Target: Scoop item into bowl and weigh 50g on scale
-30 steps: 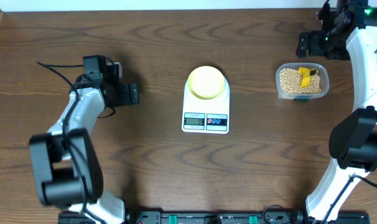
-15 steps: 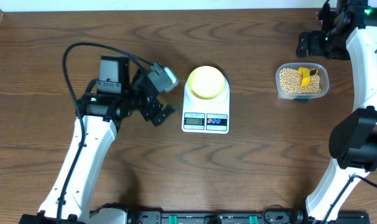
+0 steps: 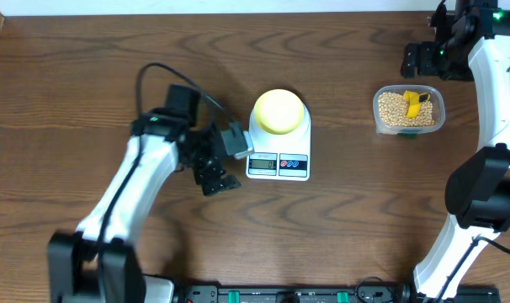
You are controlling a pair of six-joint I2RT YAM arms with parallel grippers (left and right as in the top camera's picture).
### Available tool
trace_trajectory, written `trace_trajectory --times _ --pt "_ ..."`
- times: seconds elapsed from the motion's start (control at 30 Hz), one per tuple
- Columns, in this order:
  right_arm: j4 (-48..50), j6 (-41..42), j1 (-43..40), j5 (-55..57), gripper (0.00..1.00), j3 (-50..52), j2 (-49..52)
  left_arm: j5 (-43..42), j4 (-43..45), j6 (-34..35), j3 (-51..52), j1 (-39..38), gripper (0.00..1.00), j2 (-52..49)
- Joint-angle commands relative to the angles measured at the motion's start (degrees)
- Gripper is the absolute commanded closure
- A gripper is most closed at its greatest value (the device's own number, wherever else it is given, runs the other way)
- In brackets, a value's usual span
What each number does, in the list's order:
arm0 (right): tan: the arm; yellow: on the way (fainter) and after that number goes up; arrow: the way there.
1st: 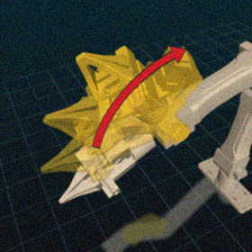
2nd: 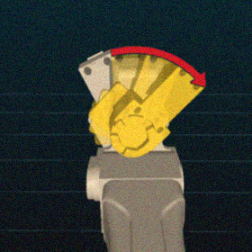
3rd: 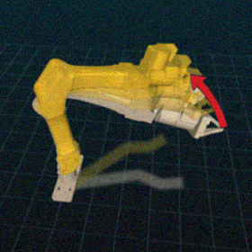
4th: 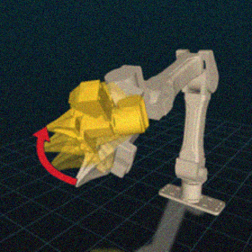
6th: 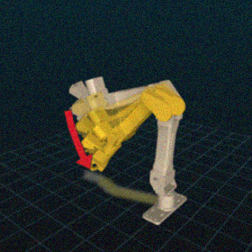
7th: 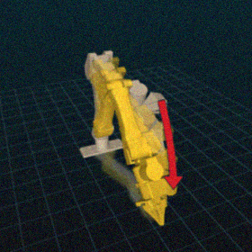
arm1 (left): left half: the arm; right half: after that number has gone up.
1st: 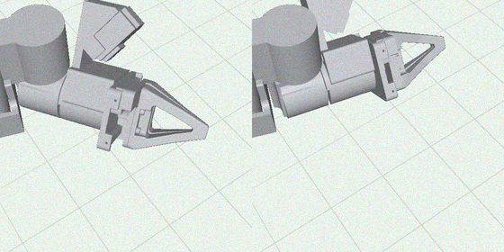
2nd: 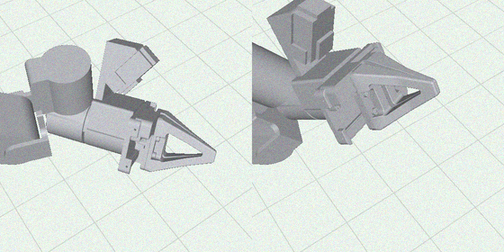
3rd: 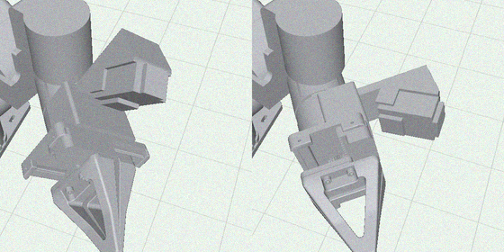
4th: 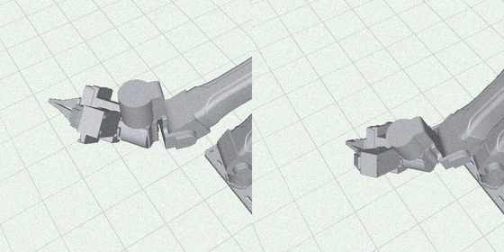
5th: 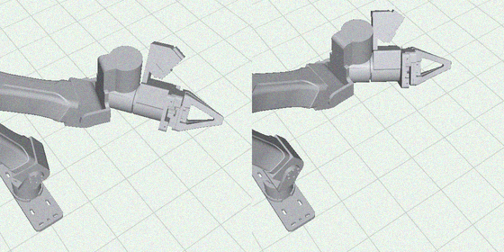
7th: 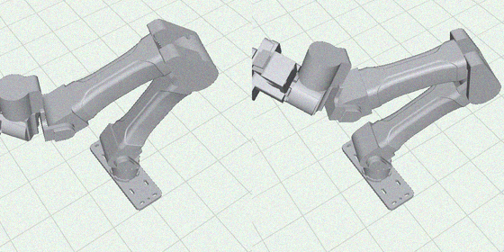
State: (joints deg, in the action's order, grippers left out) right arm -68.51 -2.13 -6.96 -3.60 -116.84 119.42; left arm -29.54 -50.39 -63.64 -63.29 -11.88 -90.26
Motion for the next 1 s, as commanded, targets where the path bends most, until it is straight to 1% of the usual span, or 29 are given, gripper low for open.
trace_trajectory --times 0.0,0.07,0.23,0.33,0.53,0.63,0.77,0.83,0.97 --pt "-0.02 -0.11 -0.17 0.26 0.01 -0.59 0.11 9.14 1.16 -3.65 0.70 -2.62 0.02 -5.25" --pt "-0.02 -0.11 -0.17 0.26 0.01 -0.59 0.11 11.23 3.54 -3.67 0.70 -3.78 0.02 -6.51" --pt "-0.02 -0.11 -0.17 0.26 0.01 -0.59 0.11 10.71 11.63 -3.67 0.72 -4.94 0.02 -7.61" --pt "-0.02 -0.11 -0.17 0.26 0.01 -0.59 0.11 9.44 14.36 -3.67 0.72 -4.92 0.03 -10.16" --pt "-0.02 -0.11 -0.17 0.26 0.01 -0.59 0.11 8.09 14.58 -3.74 0.72 -4.94 0.02 -14.19" --pt "-0.02 -0.11 -0.17 0.26 0.01 -0.59 0.11 6.29 14.51 -5.97 0.72 -4.94 0.02 -16.41" --pt "-0.02 -0.11 -0.17 0.26 0.01 -0.59 0.11 5.31 14.53 -6.32 0.72 -4.94 0.02 -18.80" --pt "-0.02 -0.11 -0.17 0.26 0.01 -0.59 0.11 4.81 14.43 -9.33 0.72 -4.98 0.02 -19.85" --pt "-0.02 -0.11 -0.17 0.26 0.01 -0.59 0.11 2.99 13.79 -12.66 0.74 -5.60 0.02 -20.81"
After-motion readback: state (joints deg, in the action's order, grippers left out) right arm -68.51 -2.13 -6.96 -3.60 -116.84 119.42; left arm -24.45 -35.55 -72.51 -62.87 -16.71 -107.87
